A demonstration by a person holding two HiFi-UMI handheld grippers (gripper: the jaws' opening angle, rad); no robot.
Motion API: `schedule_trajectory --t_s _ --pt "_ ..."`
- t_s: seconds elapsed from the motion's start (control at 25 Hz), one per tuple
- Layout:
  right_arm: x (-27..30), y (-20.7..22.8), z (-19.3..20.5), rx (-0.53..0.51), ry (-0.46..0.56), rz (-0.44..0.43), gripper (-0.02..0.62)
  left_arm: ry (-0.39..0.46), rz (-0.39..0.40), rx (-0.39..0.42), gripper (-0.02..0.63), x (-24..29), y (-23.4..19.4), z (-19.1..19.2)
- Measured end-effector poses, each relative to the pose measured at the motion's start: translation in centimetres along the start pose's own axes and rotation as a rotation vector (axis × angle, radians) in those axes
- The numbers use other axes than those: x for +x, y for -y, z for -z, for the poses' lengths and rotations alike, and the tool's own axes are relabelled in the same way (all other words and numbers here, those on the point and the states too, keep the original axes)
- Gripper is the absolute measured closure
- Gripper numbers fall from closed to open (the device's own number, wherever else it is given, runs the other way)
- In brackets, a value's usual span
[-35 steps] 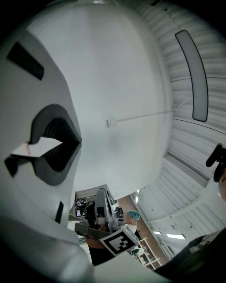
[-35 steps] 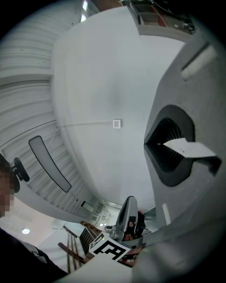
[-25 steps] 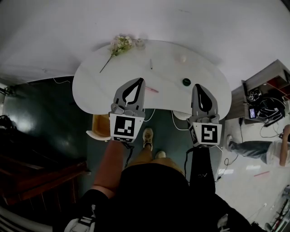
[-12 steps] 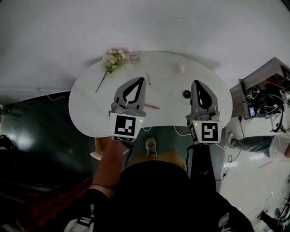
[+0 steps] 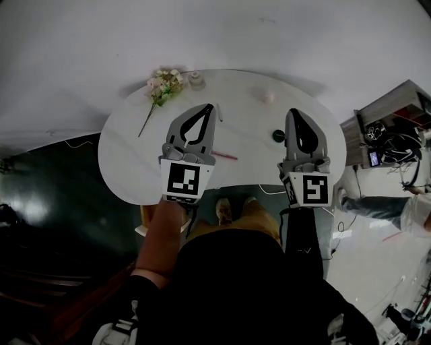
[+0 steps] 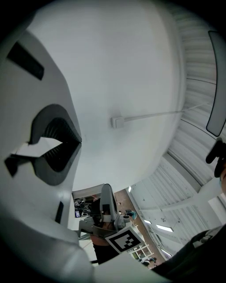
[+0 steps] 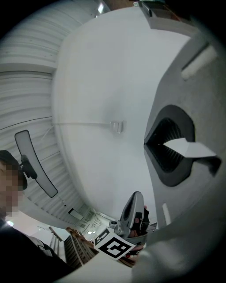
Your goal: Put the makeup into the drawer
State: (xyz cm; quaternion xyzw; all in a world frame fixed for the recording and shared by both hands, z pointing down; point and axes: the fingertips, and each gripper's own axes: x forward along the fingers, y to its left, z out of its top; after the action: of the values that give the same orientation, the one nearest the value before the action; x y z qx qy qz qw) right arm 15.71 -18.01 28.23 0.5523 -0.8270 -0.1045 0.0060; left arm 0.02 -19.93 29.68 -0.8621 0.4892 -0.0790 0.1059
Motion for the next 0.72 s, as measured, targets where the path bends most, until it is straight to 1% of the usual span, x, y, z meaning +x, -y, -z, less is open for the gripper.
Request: schedule_trajectory --t_s 0.12,0.24,0.4,0.48,0.56,0.6,0.72 --pt "0.6 -0.1 0.2 0.024 0.006 -0.02 0.591 -0.01 -0.005 -0.002 0.598 0.3 0.0 0.3" --pt "1.2 -0.4 0.4 0.025 -0.002 -0.048 0.592 -0.029 -0.007 -0.002 0.598 0.7 0.1 0.7" --pt "2.4 -0.5 0.5 0.052 -0.005 -0.067 0.592 -0.051 0.007 -0.004 0.598 1.6 0.1 1.6" --pt "2.8 -0.5 0.9 0.068 -0.01 -0.077 0.592 -0.089 0.049 0.0 0.598 2.2 0.6 3.0" --pt "2.6 0.0 1.9 0.073 -0.04 -0.097 0.591 -0.173 0.12 -0.022 0.597 2.8 2.0 5.8" --pt "2.5 0.5 2.6 0.072 -0.06 -0.107 0.592 -0.22 0.159 -0.019 0.597 3.1 2.8 7.3" --pt "2.4 1.6 3.3 0.082 -0.081 -0.12 0.592 -0.355 0.279 0.037 0.588 3.5 5.3 12.3"
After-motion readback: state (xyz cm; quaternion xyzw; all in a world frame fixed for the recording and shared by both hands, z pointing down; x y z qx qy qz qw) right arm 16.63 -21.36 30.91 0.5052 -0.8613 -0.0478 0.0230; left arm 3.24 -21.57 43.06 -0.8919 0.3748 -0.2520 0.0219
